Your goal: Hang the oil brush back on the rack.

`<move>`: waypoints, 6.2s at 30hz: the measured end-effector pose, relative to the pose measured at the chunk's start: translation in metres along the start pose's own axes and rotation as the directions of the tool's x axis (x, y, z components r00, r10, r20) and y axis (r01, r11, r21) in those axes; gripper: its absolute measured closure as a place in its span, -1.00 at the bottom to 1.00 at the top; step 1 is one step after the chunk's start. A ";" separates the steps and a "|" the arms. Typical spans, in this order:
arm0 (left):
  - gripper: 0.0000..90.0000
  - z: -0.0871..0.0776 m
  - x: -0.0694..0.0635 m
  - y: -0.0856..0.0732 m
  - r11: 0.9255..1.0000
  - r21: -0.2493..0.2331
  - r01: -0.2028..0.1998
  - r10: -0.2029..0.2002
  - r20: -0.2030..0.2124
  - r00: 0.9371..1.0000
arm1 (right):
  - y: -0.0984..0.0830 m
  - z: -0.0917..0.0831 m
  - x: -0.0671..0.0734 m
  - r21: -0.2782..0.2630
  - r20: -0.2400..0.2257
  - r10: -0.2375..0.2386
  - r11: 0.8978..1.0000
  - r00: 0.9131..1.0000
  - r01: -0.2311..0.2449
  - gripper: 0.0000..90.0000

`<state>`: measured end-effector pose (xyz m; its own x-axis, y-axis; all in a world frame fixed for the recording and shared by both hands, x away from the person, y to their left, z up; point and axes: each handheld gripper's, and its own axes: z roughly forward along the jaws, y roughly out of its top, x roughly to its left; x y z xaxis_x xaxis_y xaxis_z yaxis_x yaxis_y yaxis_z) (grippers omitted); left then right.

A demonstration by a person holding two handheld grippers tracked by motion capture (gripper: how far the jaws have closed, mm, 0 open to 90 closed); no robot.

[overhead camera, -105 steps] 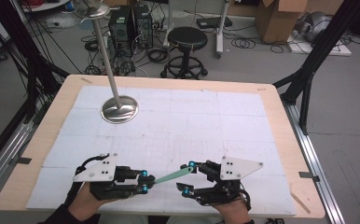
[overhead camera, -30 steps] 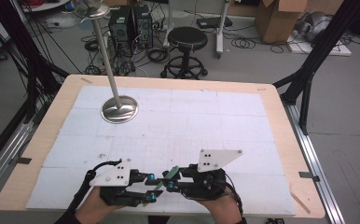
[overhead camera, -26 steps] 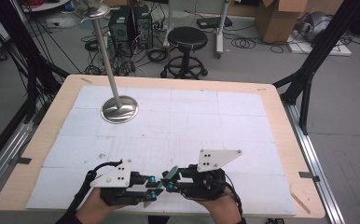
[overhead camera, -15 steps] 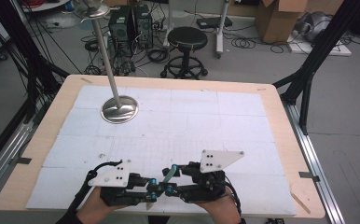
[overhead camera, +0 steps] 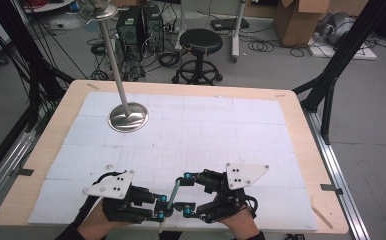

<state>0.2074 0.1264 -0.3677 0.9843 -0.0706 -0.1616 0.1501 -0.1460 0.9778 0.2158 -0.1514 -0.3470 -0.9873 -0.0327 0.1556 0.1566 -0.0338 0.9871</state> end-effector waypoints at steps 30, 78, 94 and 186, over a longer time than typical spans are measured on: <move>0.05 -0.004 -0.006 0.000 0.999 0.032 0.001 0.006 -0.224 0.975 | 0.004 0.005 0.006 0.060 0.117 0.010 0.998 0.993 -0.017 0.71; 0.88 -0.002 0.011 -0.001 0.997 0.032 0.064 -0.045 -0.399 0.916 | 0.002 -0.014 0.023 -0.039 0.531 0.063 0.998 0.845 -0.050 -0.40; 0.88 -0.069 0.059 0.058 0.993 -0.084 0.085 -0.116 -0.505 0.855 | -0.019 -0.094 0.038 -0.004 0.721 0.005 1.000 0.692 -0.002 -0.65; -0.34 -0.120 0.108 0.067 0.981 -0.190 0.030 -0.171 -0.793 0.585 | -0.030 -0.100 0.032 0.051 0.776 -0.025 0.998 0.631 -0.023 -0.65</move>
<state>0.3350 0.2277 -0.3034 0.6230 0.7664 -0.1565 0.1942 0.0423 0.9800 0.1817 -0.2516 -0.3757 -0.6476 0.7550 0.1032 0.1773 0.0176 0.9840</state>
